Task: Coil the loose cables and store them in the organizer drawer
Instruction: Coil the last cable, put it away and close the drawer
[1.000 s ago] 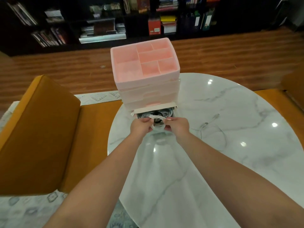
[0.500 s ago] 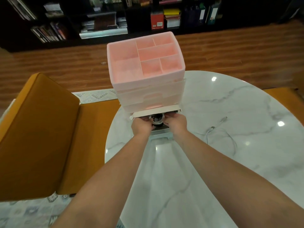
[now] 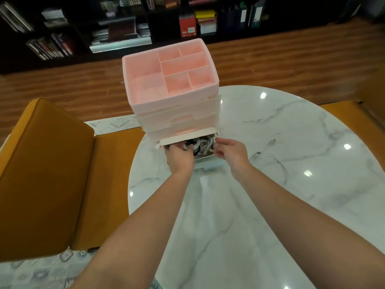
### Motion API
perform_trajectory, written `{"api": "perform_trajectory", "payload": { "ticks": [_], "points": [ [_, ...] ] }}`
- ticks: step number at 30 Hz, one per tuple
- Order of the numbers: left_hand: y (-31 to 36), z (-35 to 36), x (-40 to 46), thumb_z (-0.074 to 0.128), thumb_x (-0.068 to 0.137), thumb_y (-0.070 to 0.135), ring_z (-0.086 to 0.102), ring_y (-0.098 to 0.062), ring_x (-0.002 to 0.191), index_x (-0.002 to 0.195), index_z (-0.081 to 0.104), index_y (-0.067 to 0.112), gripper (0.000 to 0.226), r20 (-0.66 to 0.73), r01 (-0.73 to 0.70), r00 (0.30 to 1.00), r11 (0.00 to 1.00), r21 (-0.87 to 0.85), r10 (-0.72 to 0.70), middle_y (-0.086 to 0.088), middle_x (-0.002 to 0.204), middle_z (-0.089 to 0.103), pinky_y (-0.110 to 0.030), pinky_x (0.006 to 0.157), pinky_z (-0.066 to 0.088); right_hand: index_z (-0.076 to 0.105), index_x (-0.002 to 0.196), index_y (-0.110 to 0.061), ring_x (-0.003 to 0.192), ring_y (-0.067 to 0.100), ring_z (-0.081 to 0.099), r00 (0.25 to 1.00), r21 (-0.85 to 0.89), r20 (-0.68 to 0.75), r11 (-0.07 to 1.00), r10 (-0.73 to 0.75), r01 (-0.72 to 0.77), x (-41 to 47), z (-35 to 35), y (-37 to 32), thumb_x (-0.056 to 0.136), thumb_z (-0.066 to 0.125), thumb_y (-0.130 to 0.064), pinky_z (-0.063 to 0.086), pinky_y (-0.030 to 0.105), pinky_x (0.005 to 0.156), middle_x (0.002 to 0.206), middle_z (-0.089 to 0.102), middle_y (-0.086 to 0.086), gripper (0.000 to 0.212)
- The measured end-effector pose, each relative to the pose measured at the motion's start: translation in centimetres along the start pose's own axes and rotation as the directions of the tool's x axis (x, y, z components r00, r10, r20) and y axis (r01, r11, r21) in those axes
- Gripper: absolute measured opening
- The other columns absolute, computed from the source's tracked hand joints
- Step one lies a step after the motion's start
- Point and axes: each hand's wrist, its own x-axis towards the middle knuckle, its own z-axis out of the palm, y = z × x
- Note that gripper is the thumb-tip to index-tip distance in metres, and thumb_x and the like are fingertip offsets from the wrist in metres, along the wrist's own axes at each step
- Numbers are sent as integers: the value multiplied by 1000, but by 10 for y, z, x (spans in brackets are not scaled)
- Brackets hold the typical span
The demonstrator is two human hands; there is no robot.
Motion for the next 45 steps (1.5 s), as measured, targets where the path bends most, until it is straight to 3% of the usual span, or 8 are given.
{"api": "perform_trajectory", "payload": {
  "ticks": [8,11,15,21,28,37,42,45],
  "points": [
    [4,38,-67,62,92,37,58,-5,78,99,67,24,16,371,-275,905,952,132,209,13,86,62,-24,68,43,73,93,-15,75,13,60,973,-433,-177,900,-145,55,-4,-86,28,86,53,-3,48,27,76,96,72,3,24],
    [-5,56,-85,61,93,39,61,-9,89,102,69,23,20,525,-374,823,902,216,215,8,95,67,-25,74,45,74,101,-20,95,15,62,964,-735,-131,675,-230,61,-17,-120,41,87,54,-8,45,21,81,105,70,-1,27],
    [-17,73,-97,62,91,36,54,-15,102,97,71,29,13,583,-547,765,756,360,275,2,100,60,-34,84,50,69,116,-21,113,26,50,960,-978,41,185,-277,96,-26,-151,60,90,53,-22,45,35,93,120,59,5,30],
    [-20,80,-106,62,92,23,61,-13,99,108,70,20,18,576,-417,800,847,330,170,2,105,67,-20,80,42,70,109,-23,110,23,48,934,-986,136,45,-331,159,-36,-166,71,97,48,-27,38,32,87,113,61,-1,26],
    [5,86,-114,43,98,53,65,-21,81,92,67,12,48,629,-147,776,956,256,-49,-6,94,72,-36,88,51,58,98,-17,85,17,47,893,-893,43,384,-449,236,-57,-159,50,99,45,-20,37,29,86,89,61,-4,14],
    [74,75,-123,41,103,37,46,-14,61,96,68,10,39,735,269,675,949,-166,-63,-1,62,41,-30,80,56,54,104,-28,78,12,60,947,-772,83,580,-310,258,-82,-157,38,99,49,-35,46,29,66,85,66,-9,10],
    [97,52,-123,43,100,47,33,-10,48,89,59,14,38,764,224,645,957,-184,-4,4,55,31,-28,66,53,64,96,-13,82,19,61,950,-857,209,424,-232,292,-91,-161,21,103,35,-42,49,38,75,87,68,0,41],
    [103,34,-118,48,101,40,27,-9,45,78,50,17,33,827,292,562,928,-232,30,5,52,32,-20,48,39,63,117,-14,102,25,58,935,-894,307,284,-175,347,-88,-166,20,103,35,-24,47,37,83,107,65,6,33]
  ]
}}
